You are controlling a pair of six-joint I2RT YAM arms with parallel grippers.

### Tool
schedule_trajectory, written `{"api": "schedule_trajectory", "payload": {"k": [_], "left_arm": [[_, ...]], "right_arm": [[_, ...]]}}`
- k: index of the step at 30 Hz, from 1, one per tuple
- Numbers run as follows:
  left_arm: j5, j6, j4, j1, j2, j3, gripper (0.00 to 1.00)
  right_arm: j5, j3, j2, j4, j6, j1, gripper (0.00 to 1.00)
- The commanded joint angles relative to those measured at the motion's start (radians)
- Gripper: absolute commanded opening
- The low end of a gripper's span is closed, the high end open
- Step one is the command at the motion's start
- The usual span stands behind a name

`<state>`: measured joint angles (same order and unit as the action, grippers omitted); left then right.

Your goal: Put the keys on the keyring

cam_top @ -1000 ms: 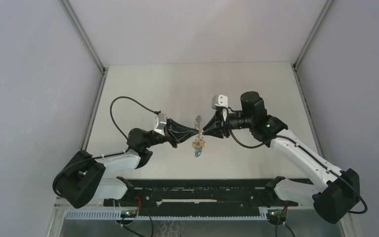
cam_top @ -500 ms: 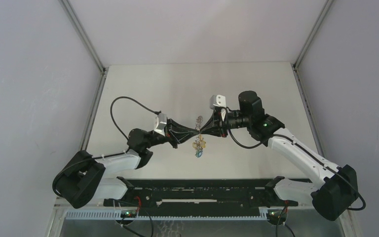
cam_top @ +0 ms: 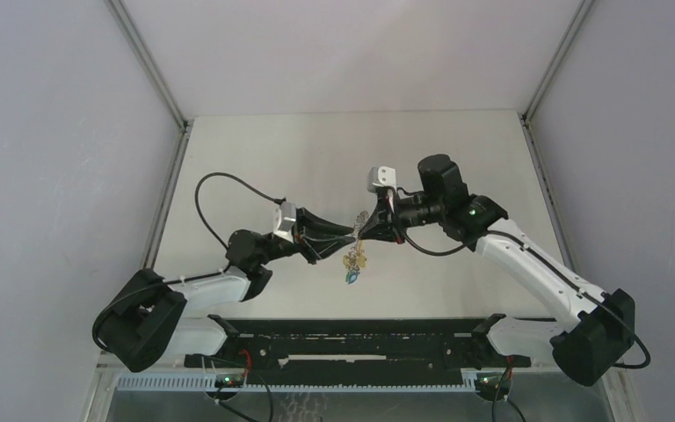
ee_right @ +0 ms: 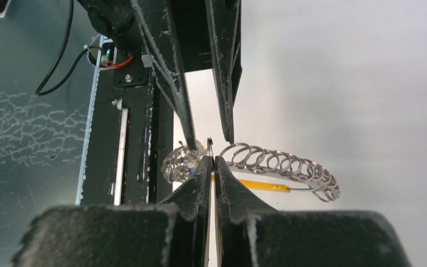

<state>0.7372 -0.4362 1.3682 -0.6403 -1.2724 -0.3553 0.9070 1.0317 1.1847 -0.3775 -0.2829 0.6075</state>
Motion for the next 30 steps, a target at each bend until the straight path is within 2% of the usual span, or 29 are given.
{"api": "schedule_trajectory", "payload": {"k": [1,7,11,30], "left_arm": [[-0.011,0.051,-0.007,0.001,0.028,0.023,0.35],[0.018,0.084,-0.078,0.001,0.042,0.006,0.45],[0.025,0.094,-0.090,0.001,0.051,0.006,0.46],[0.105,0.038,-0.038,-0.055,-0.078,-0.076,0.33]], "right_arm": [[-0.133,0.184,0.026,-0.293,-0.142,0.031,0.00],[-0.360,0.365,0.113,-0.562,-0.190,0.120,0.00],[-0.445,0.440,0.150,-0.637,-0.198,0.155,0.00],[-0.413,0.450,0.179,-0.604,-0.203,0.187,0.00]]}}
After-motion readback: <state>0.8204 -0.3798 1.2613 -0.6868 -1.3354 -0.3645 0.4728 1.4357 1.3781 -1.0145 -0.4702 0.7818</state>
